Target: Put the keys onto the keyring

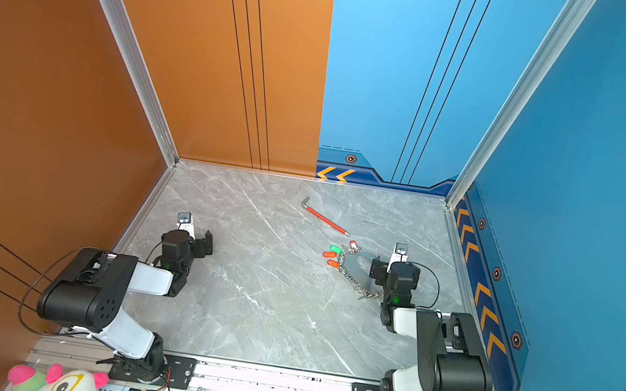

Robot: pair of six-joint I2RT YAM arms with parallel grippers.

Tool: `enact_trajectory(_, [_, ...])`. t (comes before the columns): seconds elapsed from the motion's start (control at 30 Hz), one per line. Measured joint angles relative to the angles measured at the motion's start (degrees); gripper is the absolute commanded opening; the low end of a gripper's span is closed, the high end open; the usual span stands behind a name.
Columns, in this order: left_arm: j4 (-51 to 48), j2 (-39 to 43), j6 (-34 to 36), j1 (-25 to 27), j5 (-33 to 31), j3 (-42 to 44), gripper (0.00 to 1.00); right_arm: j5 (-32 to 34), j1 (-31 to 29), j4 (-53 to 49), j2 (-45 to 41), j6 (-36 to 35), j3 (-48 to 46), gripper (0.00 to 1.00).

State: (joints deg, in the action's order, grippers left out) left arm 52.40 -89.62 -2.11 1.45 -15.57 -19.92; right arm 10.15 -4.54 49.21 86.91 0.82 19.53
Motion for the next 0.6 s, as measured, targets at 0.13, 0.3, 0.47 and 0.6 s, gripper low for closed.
enact_trajectory(0.13, [1.0, 0.0, 0.2, 0.0, 1.1, 0.0, 0.98, 0.2, 0.8, 1.4, 1.2, 0.7, 0.0, 1.00])
enact_trajectory(0.3, [1.1, 0.0, 0.4, 0.0, 1.6, 0.0, 0.98, 4.6, 0.8, 3.1, 1.2, 2.1, 0.1, 1.00])
enact_trajectory(0.47, [1.2, 0.0, 0.4, 0.0, 1.7, 0.0, 0.98, 6.6, 0.5, 3.6, 1.2, 2.2, 0.1, 1.00])
enact_trajectory(0.6, [1.2, 0.0, 0.5, 0.0, 1.7, 0.0, 0.98, 6.7, 0.5, 4.0, 1.2, 2.2, 0.1, 1.00])
